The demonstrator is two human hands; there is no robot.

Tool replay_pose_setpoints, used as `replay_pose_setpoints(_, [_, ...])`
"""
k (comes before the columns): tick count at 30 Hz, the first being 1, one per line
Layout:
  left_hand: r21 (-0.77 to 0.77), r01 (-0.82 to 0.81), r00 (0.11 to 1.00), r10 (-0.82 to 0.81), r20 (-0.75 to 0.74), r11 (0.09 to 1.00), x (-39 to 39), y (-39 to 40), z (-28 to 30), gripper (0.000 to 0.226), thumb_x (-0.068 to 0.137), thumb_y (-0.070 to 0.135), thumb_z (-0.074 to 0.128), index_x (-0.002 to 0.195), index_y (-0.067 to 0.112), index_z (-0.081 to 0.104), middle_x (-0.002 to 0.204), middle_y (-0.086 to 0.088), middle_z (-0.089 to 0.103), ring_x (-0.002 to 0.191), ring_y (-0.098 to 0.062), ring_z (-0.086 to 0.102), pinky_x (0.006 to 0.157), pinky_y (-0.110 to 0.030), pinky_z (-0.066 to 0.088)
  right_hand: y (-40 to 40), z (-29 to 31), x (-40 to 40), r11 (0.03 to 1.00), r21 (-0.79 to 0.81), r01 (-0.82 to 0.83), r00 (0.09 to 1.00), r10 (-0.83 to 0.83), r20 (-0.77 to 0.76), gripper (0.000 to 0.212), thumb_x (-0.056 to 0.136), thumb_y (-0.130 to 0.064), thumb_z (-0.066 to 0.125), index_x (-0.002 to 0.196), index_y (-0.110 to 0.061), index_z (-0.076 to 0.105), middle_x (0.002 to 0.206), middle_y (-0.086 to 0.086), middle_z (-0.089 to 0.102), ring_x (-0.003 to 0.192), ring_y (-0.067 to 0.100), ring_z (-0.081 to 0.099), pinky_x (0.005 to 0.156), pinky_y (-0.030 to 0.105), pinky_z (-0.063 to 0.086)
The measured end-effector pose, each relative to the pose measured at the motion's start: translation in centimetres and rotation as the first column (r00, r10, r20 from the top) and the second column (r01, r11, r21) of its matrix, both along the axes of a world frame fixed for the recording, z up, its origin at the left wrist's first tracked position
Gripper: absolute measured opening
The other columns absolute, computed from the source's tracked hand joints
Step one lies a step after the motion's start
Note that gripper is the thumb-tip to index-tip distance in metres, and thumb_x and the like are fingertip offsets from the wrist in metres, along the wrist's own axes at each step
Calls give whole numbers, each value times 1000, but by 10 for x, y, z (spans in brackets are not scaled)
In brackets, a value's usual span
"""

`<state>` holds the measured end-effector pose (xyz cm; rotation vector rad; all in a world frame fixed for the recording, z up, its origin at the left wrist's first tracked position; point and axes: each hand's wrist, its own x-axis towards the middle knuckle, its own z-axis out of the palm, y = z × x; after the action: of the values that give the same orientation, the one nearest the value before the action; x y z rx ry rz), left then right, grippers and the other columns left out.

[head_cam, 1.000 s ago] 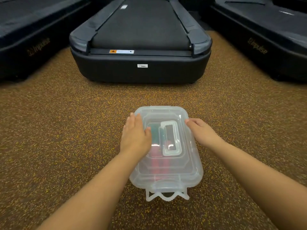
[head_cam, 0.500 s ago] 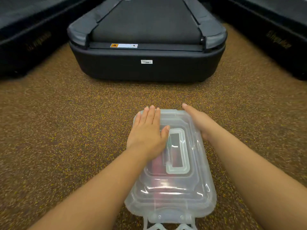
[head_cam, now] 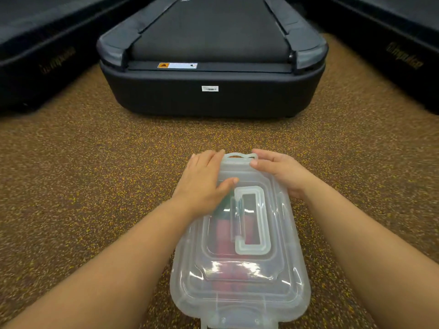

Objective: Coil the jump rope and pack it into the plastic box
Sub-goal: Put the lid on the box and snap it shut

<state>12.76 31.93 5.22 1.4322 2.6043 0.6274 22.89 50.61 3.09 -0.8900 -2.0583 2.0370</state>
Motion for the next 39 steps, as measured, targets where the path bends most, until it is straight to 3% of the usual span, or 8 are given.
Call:
replay_pose_setpoints(4, [-126, -99, 981, 117, 152, 987, -8, 10, 2, 110, 69, 78, 50, 151, 19, 6, 161, 3, 6, 146, -20, 10, 117, -40, 14, -1, 7, 1, 983, 170, -70, 997, 71, -3, 34, 82, -23, 70, 113, -34, 61, 117, 0, 62, 101, 22, 66, 89, 42, 54])
replay_pose_setpoints(9, [-189, -130, 972, 163, 167, 973, -15, 18, 3, 127, 48, 89, 55, 150, 27, 11, 149, 3, 34, 135, -25, 30, 107, -44, 32, -3, 10, 2, 951, 292, -97, 995, 99, 8, 36, 86, -23, 66, 120, -31, 56, 110, -5, 58, 99, 16, 62, 86, 32, 52])
replay_pose_setpoints(12, [-211, -139, 975, 171, 142, 968, -17, 22, 5, 117, 45, 89, 55, 143, 31, 28, 134, 2, 44, 125, -25, 38, 100, -44, 38, -1, 11, 1, 921, 365, -132, 991, 115, 67, 41, 86, -30, 65, 126, -30, 53, 114, -9, 59, 103, 13, 60, 93, 35, 49])
replay_pose_setpoints(16, [-143, -141, 975, 162, 151, 980, -17, 22, 2, 95, 47, 85, 59, 124, 32, 44, 118, 6, 47, 113, -21, 44, 93, -42, 41, -1, 10, 0, 880, 462, -115, 993, 87, 81, 23, 83, -34, 66, 106, -36, 60, 106, -7, 65, 98, 18, 63, 90, 42, 52])
replay_pose_setpoints(22, [-132, -74, 996, 80, 37, 988, -11, 16, 0, 96, 63, 85, 45, 140, 29, 34, 152, 5, 31, 143, -20, 20, 115, -47, 18, -17, 15, 6, 826, 563, -21, 997, -27, 78, 40, 85, -37, 62, 125, -33, 59, 125, -3, 62, 113, 17, 57, 102, 40, 44])
replay_pose_setpoints(29, [-189, 85, 995, -94, -37, 978, 25, -25, 0, 63, 98, 47, 23, 152, 24, 0, 160, 5, -8, 146, -10, -13, 118, -44, -9, -51, 14, 49, 570, 809, -145, 987, 31, 155, 49, 98, -41, 37, 145, -28, 36, 157, -6, 24, 147, 14, 14, 119, 42, 15])
replay_pose_setpoints(35, [-186, 217, 976, -218, 14, 958, 80, -105, 4, 88, 78, 80, 20, 150, 34, -1, 155, 17, -16, 141, -3, -25, 117, -41, -13, -108, 22, 128, 366, 846, -388, 905, 324, 276, 62, 89, -68, 18, 143, -41, 32, 156, -17, 12, 146, 2, -6, 121, 34, -2])
replay_pose_setpoints(39, [-217, 332, 933, -353, -66, 918, 105, -133, 1, 119, 59, 94, 37, 152, 26, 4, 159, 12, -5, 144, -4, -17, 113, -50, -14, -145, 14, 173, 233, 880, -413, 870, 387, 306, 83, 79, -80, 37, 147, -37, 22, 159, -10, 14, 148, 8, -3, 119, 39, -3])
